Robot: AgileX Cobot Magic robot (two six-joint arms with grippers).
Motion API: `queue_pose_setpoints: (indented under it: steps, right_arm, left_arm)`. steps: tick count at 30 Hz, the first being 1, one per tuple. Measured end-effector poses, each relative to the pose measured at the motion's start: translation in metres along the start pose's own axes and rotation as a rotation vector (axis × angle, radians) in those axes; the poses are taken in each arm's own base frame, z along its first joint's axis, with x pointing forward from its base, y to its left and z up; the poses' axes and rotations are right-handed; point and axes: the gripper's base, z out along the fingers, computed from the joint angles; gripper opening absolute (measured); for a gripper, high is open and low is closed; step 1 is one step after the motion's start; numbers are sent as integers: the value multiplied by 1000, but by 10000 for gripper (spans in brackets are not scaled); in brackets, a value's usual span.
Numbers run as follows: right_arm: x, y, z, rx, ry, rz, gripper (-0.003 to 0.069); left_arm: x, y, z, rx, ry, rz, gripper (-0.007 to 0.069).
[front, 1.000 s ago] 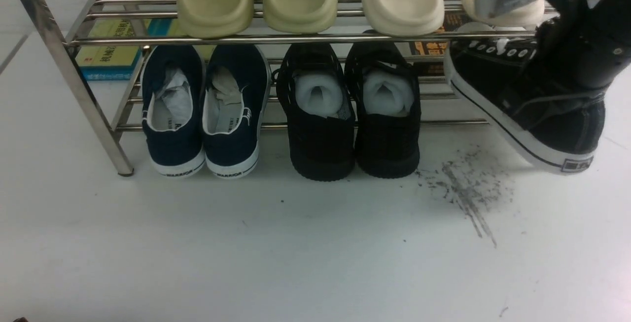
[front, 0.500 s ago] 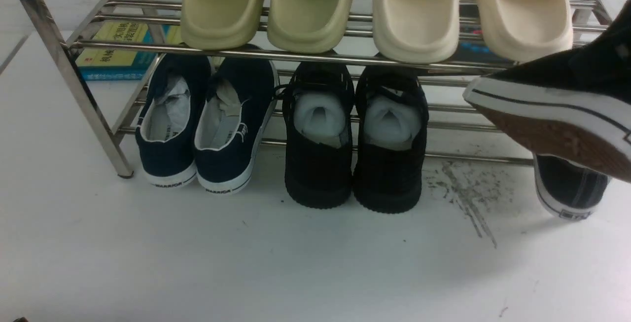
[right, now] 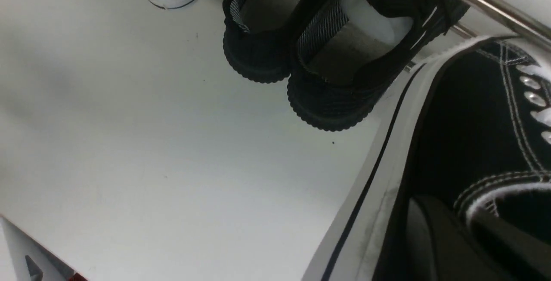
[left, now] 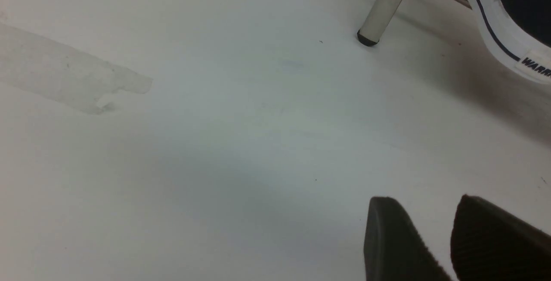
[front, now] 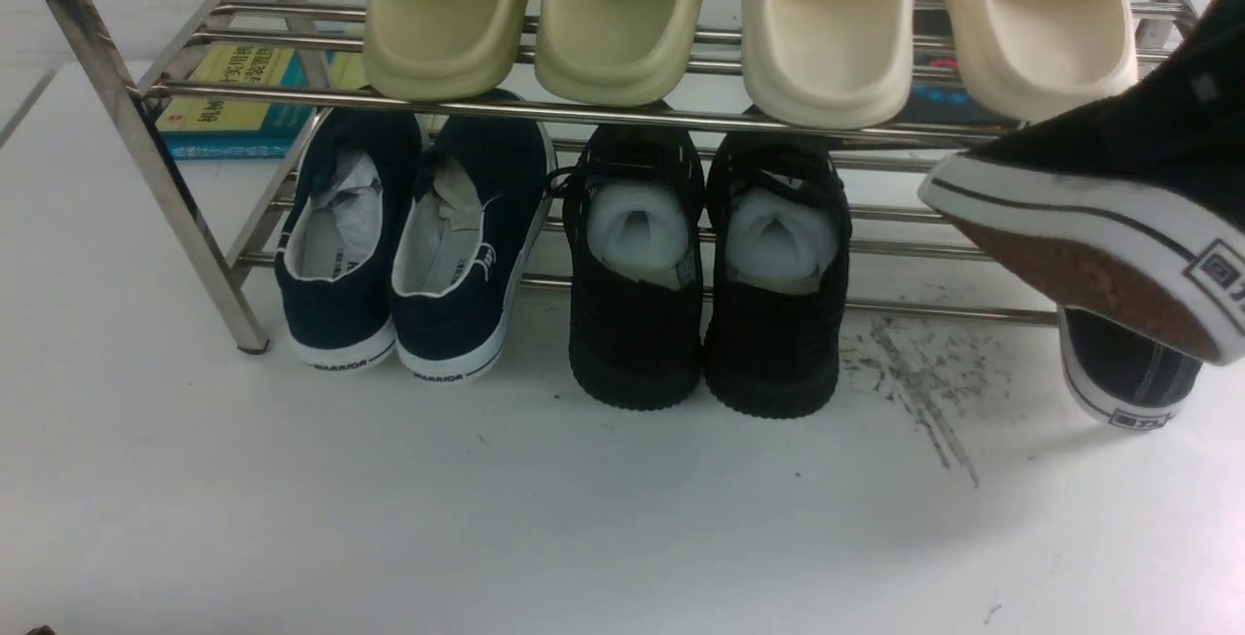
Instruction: Take the shoes off the shelf with your hand on the white table.
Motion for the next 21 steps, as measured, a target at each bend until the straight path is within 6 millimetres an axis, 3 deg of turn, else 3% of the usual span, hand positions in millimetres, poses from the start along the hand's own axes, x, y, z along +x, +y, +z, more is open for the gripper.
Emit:
queue_pose_setpoints:
  steps: [7, 12, 21]
  right_arm:
    - [21, -8, 43, -43, 156, 23, 16]
    - [37, -12, 59, -40, 237, 40, 16]
    - [41, -8, 45, -38, 185, 29, 16]
  left_arm:
    - [0, 0, 0, 0, 0, 0, 242]
    - [0, 0, 0, 0, 0, 0, 242]
    - [0, 0, 0, 0, 0, 0, 242]
